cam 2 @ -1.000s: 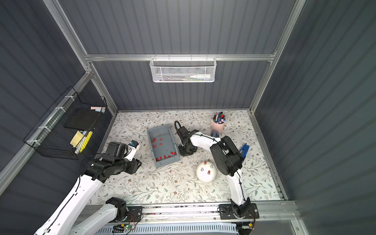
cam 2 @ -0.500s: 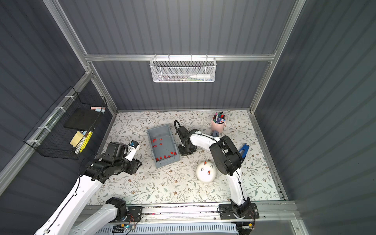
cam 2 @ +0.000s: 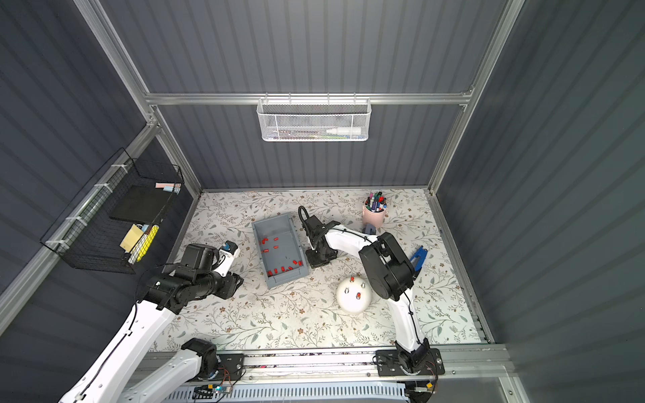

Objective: Cover the protruding screws with screw protection sleeves
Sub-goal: Pick up the screw protection sleeve from the center of the board.

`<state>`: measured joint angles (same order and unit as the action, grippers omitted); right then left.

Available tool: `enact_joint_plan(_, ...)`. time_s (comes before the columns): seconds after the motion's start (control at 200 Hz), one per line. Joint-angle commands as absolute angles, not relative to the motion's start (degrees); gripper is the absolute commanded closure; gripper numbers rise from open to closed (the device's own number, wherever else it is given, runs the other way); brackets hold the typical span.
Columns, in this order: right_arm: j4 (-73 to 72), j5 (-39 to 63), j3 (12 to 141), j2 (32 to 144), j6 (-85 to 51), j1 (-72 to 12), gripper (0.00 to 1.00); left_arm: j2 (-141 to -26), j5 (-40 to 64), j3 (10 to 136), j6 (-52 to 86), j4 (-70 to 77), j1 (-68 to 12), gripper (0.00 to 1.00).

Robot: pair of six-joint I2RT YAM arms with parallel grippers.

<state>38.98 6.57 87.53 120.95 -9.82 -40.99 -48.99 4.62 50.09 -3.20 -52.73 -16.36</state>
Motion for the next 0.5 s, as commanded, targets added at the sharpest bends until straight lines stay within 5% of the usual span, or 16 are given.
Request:
enact_joint_plan(0.0, 38.85, 5.65, 86.12, 119.74, -8.37, -41.29, 1.0, -49.08, 5.25, 49.48, -3.62, -52.64, -16.08, 0.48)
enact_joint_plan(0.225, 35.69, 5.21, 81.7, 112.71, -8.0, -41.24, 1.0, -49.61, 6.35, 49.36, -4.12, -52.3, -16.0, 0.47)
enact_joint_plan(0.495, 32.77, 6.8, 71.64, 93.23, -6.89, -42.52, 1.0, -51.48, 25.7, 46.92, -6.87, -47.16, -16.07, 0.36)
